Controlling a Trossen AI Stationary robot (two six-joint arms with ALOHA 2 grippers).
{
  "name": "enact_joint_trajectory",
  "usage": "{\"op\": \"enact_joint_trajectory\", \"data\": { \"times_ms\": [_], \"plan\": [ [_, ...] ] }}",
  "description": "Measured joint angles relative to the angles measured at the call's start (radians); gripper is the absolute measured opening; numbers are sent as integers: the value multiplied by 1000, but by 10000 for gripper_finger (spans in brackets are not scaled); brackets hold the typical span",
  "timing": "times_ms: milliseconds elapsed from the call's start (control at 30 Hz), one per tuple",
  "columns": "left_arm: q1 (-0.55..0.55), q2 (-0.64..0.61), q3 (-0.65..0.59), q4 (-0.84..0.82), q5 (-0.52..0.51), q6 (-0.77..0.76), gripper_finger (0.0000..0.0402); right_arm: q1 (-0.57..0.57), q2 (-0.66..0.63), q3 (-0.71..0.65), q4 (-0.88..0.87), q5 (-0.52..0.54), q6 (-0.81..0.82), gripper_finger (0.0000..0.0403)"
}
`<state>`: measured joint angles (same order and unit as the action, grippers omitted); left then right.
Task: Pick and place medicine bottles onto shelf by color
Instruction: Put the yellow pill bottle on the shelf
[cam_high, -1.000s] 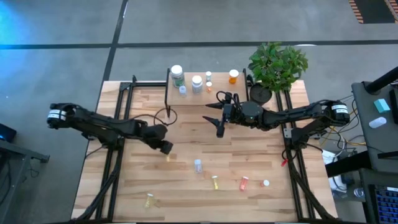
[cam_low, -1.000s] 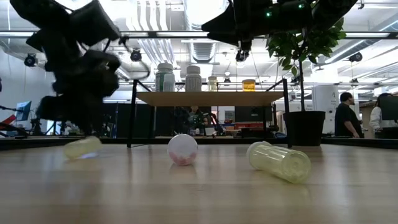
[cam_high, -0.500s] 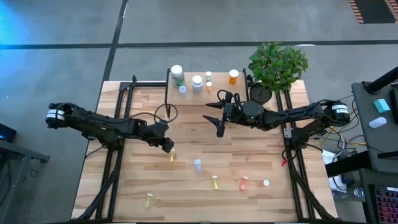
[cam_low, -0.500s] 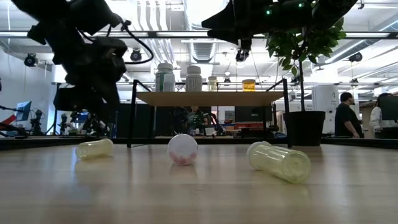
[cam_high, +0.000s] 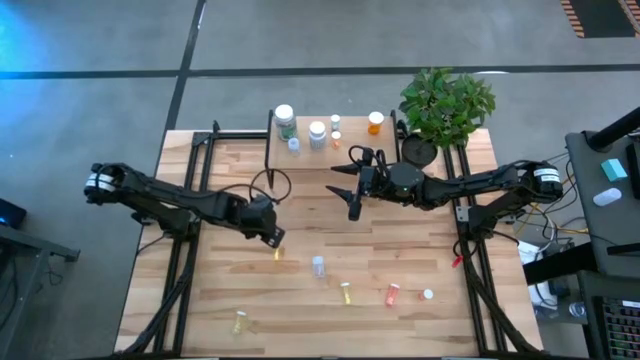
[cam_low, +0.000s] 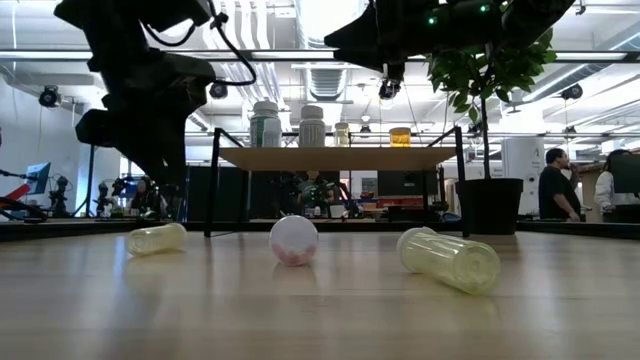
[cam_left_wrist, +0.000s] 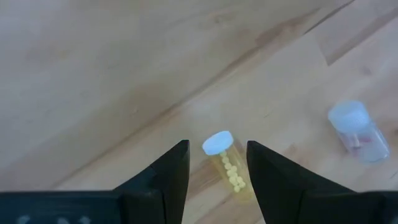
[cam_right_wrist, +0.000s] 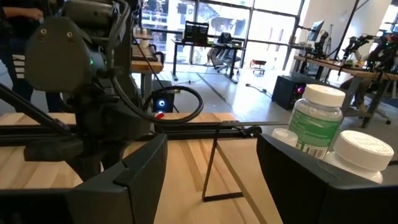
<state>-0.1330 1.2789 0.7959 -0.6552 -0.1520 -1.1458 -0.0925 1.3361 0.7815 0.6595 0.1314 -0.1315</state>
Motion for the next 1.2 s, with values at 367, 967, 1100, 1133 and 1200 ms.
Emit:
{"op": "enact_joint_trajectory", "data": {
  "times_ms": [367,967,1100,1133,1200],
  "plan": [
    [-7,91,-9,16,87,-49,162,0,-3,0,-16,29,-56,237],
    [0,254,29,107,201,-53,202,0,-14,0,-17,53,-63,237],
    [2,223,35,131,201,-54,202,0,-14,0,-17,53,-62,237],
    [2,221,41,142,198,-63,202,0,-14,0,-16,53,-62,237],
    [2,222,44,174,180,-79,201,0,-14,0,-15,53,-63,237]
  ]
}}
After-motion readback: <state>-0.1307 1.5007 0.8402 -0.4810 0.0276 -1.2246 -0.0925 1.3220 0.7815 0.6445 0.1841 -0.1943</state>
